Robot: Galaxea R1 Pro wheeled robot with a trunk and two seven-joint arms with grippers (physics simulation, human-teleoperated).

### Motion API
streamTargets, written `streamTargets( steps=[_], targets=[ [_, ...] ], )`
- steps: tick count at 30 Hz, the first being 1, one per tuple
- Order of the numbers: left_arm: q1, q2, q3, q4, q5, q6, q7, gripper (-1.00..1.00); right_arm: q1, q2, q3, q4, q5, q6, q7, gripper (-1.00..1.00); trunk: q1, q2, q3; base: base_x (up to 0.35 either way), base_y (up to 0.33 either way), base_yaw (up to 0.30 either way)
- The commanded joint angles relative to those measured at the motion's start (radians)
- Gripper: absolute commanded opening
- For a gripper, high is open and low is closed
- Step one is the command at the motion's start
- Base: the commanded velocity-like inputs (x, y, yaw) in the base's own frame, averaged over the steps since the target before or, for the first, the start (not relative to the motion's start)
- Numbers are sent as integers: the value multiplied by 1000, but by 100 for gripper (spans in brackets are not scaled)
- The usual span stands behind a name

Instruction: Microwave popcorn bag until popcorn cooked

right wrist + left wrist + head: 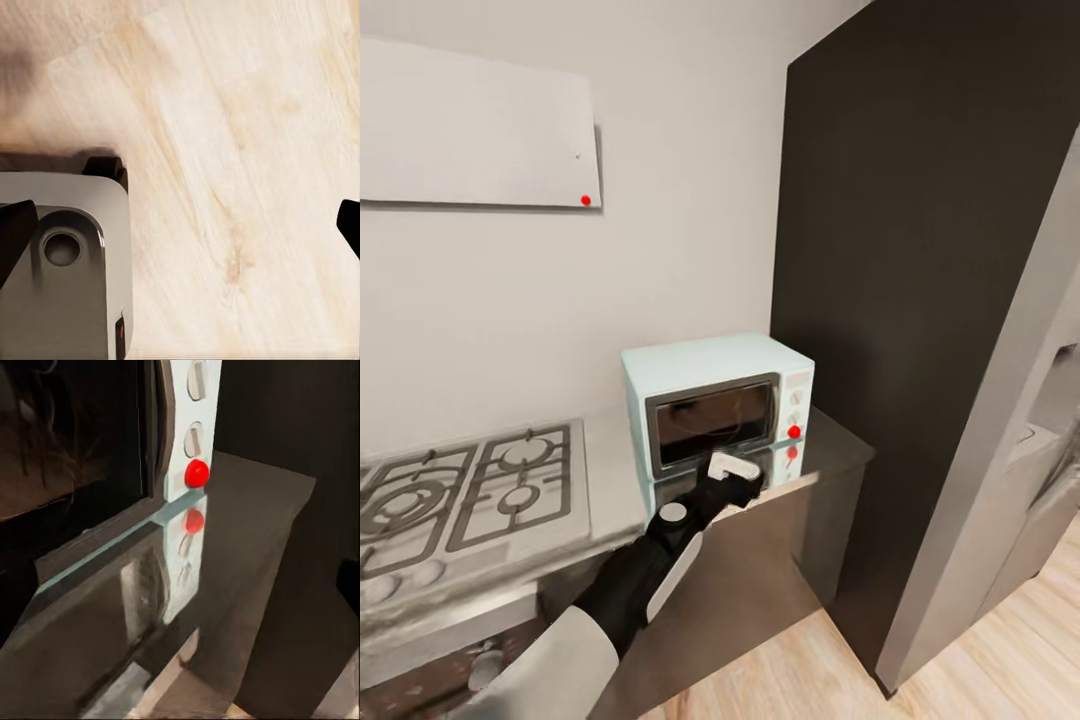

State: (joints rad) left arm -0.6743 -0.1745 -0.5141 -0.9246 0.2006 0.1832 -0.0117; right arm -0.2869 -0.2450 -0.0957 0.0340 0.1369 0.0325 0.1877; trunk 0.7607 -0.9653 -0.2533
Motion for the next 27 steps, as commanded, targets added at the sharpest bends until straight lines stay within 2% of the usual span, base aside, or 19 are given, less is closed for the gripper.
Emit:
streamTargets(
  steps=[1, 4, 5, 6, 7, 8, 10, 13, 17, 18, 19, 20, 21, 24, 25, 26, 27],
  targets=[
    [-1, 0, 0, 2, 33, 5, -2, 100, -1, 0, -9, 1, 10, 1, 2, 100, 0, -1, -1, -346, 0, 0],
    [-1, 0, -29, 18, 112, 5, -3, 100, -1, 0, -9, 1, 10, 1, 2, 100, 0, -1, -1, -346, 0, 0],
    [-1, 0, -69, 67, 171, 4, -4, 100, -1, 0, -9, 1, 10, 1, 2, 100, 0, -1, -1, -346, 0, 0],
    [-1, 0, -88, 122, 221, 3, -6, 100, -1, 0, -9, 1, 10, 1, 2, 100, 0, -1, -1, -338, 0, 0],
    [-1, 0, -102, 220, 301, -2, -11, 100, -1, 0, -9, 1, 10, 2, 2, 100, 0, -1, -1, -214, 0, 0],
    [2, 0, -106, 306, 350, -5, -18, 100, -1, 1, -9, 1, 11, 3, 2, 100, 0, -1, -1, -92, 0, 0],
    [7, 0, -108, 414, 386, -6, -38, 100, -1, 0, -9, 1, 10, 4, 2, 100, 0, -1, -1, -44, 0, 0],
    [9, 0, -109, 541, 403, -7, -74, 100, -1, 0, -9, 1, 12, 6, 2, 100, 0, -1, -1, -12, 0, 0],
    [30, 0, -107, 745, 408, -39, -85, 100, -1, 0, -5, 0, 13, 7, 2, 100, 0, -1, -1, -2, 0, 0],
    [55, 0, -105, 819, 408, -74, -86, 100, -1, 1, -3, 0, 14, 7, 2, 100, 0, -1, -1, 0, 0, 0],
    [75, 0, -104, 856, 409, -101, -86, 100, -1, 1, -2, 0, 14, 6, 2, 100, 0, -1, -1, 0, 0, 0],
    [103, 0, -103, 881, 410, -130, -86, 100, -1, 0, -1, 0, 16, 6, 2, 100, 0, -1, -1, 0, 0, 0],
    [154, 0, -101, 901, 411, -168, -86, 100, -1, 1, 0, -1, 18, 5, 2, 100, 0, -1, -1, 0, 0, 0],
    [262, 1, -100, 919, 412, -207, -85, 100, -1, 1, 0, -2, 22, 3, 1, 100, 0, -1, -1, 0, 0, 0],
    [293, 5, -99, 921, 412, -212, -85, 100, -1, 1, 0, -2, 23, 2, 1, 100, 0, -1, -1, 0, 0, 0],
    [350, 23, -97, 923, 422, -217, -85, 100, -1, 1, 1, -2, 25, 1, 1, 100, 0, -1, -1, 0, 0, 0],
    [382, 42, -95, 924, 448, -219, -85, 100, -1, 1, 1, -2, 26, 0, 1, 100, 0, -1, -1, 0, 0, 0]
  ],
)
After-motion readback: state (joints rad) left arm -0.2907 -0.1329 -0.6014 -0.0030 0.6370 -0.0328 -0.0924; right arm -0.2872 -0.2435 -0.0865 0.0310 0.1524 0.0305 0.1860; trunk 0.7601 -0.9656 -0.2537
